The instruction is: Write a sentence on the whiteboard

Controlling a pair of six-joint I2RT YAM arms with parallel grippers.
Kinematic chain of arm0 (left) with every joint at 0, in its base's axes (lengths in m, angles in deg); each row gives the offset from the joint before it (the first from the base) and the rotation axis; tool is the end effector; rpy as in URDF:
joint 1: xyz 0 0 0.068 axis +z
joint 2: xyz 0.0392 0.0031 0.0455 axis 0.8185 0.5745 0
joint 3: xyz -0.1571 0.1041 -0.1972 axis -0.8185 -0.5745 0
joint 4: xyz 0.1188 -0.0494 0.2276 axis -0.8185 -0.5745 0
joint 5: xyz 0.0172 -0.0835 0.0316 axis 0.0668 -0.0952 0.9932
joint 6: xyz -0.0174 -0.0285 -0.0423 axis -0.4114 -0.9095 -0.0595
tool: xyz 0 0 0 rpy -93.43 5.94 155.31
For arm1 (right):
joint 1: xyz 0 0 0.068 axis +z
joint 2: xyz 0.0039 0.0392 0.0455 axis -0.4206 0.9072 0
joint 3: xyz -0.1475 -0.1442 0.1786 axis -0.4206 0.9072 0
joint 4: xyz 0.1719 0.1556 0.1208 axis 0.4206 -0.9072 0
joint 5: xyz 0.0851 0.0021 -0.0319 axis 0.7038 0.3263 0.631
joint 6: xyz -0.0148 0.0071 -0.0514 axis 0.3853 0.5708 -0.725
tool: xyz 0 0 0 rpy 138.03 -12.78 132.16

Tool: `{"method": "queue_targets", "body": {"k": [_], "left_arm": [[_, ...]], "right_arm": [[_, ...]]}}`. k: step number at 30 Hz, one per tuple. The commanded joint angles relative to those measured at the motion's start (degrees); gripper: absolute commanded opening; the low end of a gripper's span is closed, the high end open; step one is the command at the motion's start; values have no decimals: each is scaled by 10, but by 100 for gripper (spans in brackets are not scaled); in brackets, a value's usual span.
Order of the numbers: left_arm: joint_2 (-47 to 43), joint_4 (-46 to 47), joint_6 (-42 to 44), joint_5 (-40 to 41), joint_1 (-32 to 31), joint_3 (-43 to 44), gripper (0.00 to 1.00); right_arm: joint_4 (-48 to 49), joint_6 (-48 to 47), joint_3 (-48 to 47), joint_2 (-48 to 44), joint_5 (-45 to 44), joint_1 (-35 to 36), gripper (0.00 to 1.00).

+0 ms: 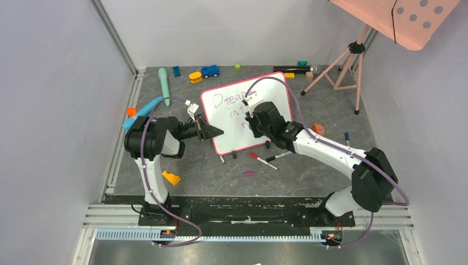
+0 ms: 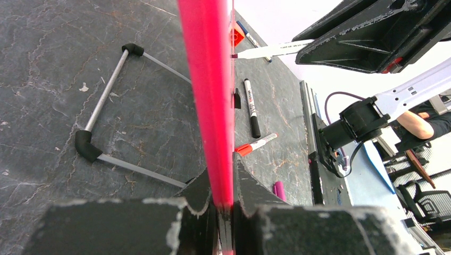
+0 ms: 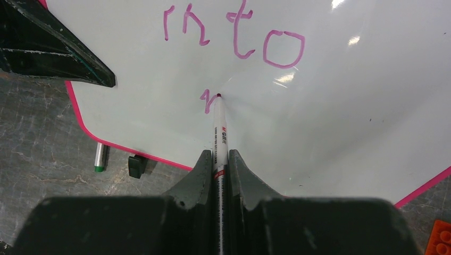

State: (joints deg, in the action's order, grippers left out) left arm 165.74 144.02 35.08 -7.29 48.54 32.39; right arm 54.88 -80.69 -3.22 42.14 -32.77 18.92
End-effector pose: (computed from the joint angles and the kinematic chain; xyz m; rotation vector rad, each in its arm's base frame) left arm 0.3147 -0.0681 0.1187 0.5073 1.6909 -1.5094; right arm 0.2454 0.2252 0.2689 -0.6206 2.0861 0.2557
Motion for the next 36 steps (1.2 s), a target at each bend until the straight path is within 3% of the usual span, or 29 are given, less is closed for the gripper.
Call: {"method": "queue_targets", "body": {"k": [1,36], "left_arm": [[24,26,109,9,11,0,2],[26,26,106,7,11,1,2]], "right_arm": [[15,-4,-14,-28,7,-8,0],[30,-13,20,-9,14,-10,0]]}}
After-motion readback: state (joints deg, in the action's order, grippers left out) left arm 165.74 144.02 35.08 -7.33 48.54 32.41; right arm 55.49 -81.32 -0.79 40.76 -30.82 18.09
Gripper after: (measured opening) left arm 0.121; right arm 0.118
